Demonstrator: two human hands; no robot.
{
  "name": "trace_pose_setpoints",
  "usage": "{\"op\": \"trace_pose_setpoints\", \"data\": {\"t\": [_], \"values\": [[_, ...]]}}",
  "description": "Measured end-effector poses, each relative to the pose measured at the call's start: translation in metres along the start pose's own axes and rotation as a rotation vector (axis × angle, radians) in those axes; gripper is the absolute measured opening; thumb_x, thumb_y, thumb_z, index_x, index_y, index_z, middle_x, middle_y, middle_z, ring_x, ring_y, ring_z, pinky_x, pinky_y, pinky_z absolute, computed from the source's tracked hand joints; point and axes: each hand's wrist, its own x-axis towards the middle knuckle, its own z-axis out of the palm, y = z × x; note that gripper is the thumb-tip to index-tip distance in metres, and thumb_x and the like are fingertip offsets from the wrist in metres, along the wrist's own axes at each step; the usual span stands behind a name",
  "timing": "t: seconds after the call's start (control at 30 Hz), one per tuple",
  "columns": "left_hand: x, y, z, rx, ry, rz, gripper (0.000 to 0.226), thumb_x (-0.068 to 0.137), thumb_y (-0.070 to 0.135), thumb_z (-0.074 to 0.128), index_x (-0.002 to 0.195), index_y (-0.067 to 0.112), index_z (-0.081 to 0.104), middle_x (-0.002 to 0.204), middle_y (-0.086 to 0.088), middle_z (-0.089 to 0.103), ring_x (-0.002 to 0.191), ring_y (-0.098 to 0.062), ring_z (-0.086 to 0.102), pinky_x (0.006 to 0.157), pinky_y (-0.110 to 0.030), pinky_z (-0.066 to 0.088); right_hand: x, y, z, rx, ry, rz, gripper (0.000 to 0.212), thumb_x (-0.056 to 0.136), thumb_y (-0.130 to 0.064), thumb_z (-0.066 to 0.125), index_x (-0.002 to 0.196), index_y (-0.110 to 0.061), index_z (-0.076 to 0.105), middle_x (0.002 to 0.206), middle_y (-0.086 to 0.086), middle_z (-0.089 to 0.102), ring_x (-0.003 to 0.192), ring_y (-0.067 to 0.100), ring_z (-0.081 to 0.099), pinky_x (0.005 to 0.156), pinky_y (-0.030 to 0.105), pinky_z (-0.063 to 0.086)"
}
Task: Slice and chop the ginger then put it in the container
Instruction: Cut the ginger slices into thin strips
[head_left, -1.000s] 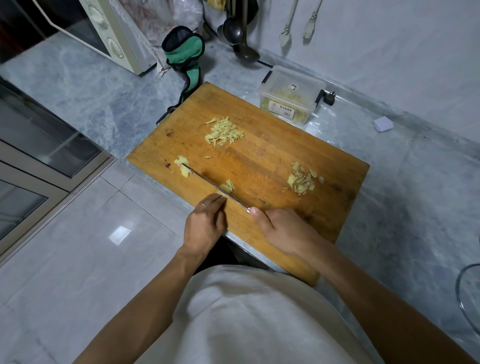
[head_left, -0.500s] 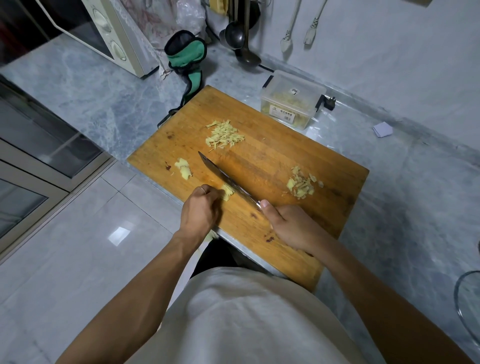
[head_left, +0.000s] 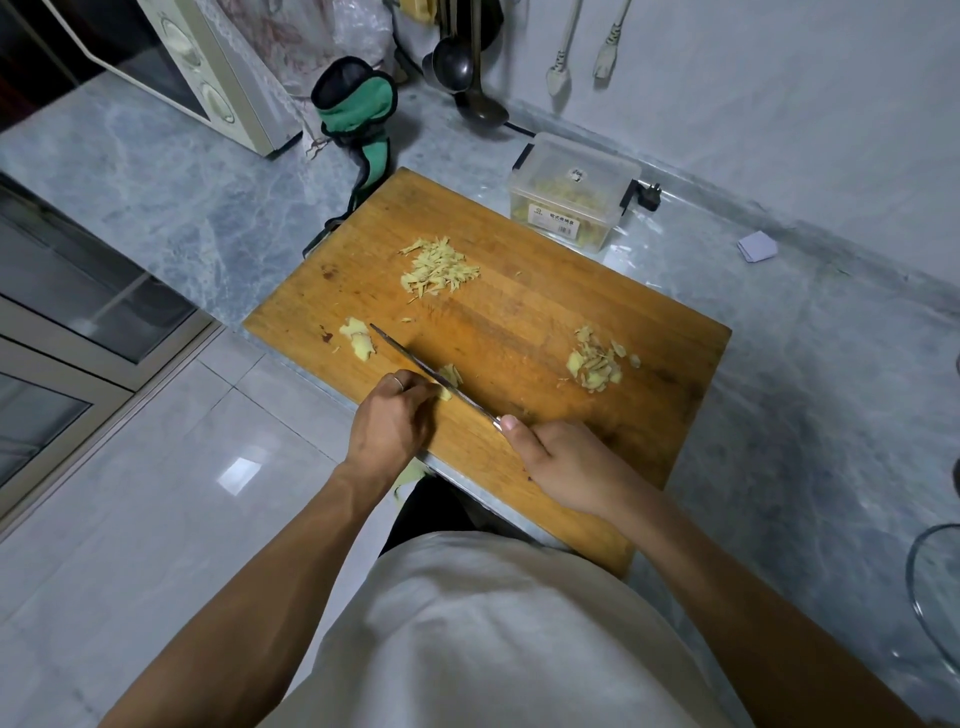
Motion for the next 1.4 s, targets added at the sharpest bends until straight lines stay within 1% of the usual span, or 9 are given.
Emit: {"op": "trace_pose_setpoints", "data": {"t": [0.27,0.43,0.57,0.63,0.73,0.87,1.07,1.27,1.4], "values": [[-0.004,-0.004,0.008,0.062,-0.002,0.031,0.033,0.073,-0.005,0.071,0.104,0.005,0.073,0.099,-0.012,0.068,0.093,-0.036,0.063,0.064,-0.037,0.054,-0.002,-0.004,0.004,-0.026,0.004,-0.008,0.066,0.106,-0.055,0.025,0.052,-0.017,0.030,0.045,-0.005,0.030,0.043,0.014,0.028,0.050,0.035,0.025],[-0.005,-0.003,0.011,0.074,0.013,0.045,0.036,0.074,-0.006,0.072,0.108,0.005,0.073,0.099,-0.013,0.068,0.090,-0.037,0.062,0.062,-0.037,0.055,0.000,-0.004,0.004,-0.054,-0.006,-0.004,0.066,0.106,-0.054,0.024,0.053,-0.015,0.032,0.045,-0.003,0.031,0.042,0.013,0.028,0.049,0.033,0.024],[-0.005,-0.004,0.016,0.103,0.043,0.047,0.037,0.076,-0.007,0.066,0.109,0.008,0.073,0.092,-0.011,0.066,0.082,-0.036,0.058,0.053,-0.032,0.046,0.006,-0.008,0.013,-0.096,0.014,-0.004,0.068,0.106,-0.054,0.024,0.053,-0.014,0.035,0.047,-0.001,0.036,0.043,0.017,0.035,0.051,0.035,0.031],[-0.006,-0.001,0.017,0.114,0.073,0.055,0.031,0.079,-0.004,0.062,0.106,0.008,0.073,0.088,-0.011,0.065,0.077,-0.035,0.056,0.052,-0.030,0.040,0.008,-0.012,0.018,-0.111,0.021,-0.012,0.068,0.107,-0.053,0.025,0.053,-0.014,0.037,0.048,0.001,0.038,0.045,0.019,0.037,0.054,0.037,0.035],[-0.011,0.001,0.018,0.137,0.097,0.092,0.027,0.088,0.009,0.049,0.104,0.008,0.071,0.089,-0.010,0.063,0.077,-0.032,0.052,0.056,-0.030,0.036,0.007,-0.014,0.018,-0.103,0.028,-0.007,0.068,0.107,-0.052,0.026,0.053,-0.013,0.038,0.049,0.002,0.039,0.047,0.020,0.039,0.055,0.038,0.035],[-0.020,-0.004,0.022,0.172,0.043,0.140,0.036,0.094,0.022,0.039,0.106,0.005,0.069,0.107,-0.012,0.063,0.085,-0.031,0.052,0.066,-0.035,0.043,0.004,-0.010,0.014,-0.087,0.038,-0.007,0.068,0.107,-0.054,0.026,0.055,-0.012,0.036,0.049,0.003,0.037,0.045,0.019,0.036,0.051,0.036,0.029],[-0.020,-0.007,0.025,0.219,0.048,0.140,0.032,0.093,0.019,0.049,0.113,0.004,0.068,0.117,-0.014,0.061,0.090,-0.032,0.051,0.072,-0.037,0.043,0.003,-0.011,0.012,-0.091,0.026,-0.006,0.069,0.107,-0.054,0.024,0.053,-0.013,0.035,0.048,0.002,0.036,0.043,0.017,0.034,0.050,0.034,0.028],[-0.018,-0.002,0.022,0.232,0.063,0.131,0.031,0.088,0.022,0.045,0.098,0.004,0.068,0.101,-0.015,0.061,0.081,-0.033,0.052,0.066,-0.037,0.043,0.010,-0.012,0.018,-0.123,0.015,-0.008,0.068,0.107,-0.053,0.023,0.052,-0.017,0.039,0.052,0.003,0.042,0.055,0.024,0.044,0.061,0.035,0.034],[-0.020,-0.004,0.023,0.270,0.028,0.128,0.035,0.091,0.023,0.045,0.109,0.004,0.067,0.109,-0.014,0.061,0.087,-0.033,0.053,0.070,-0.038,0.044,0.005,-0.010,0.017,-0.106,0.026,-0.009,0.069,0.107,-0.054,0.022,0.053,-0.014,0.039,0.051,0.004,0.043,0.050,0.020,0.043,0.057,0.035,0.034]]}}
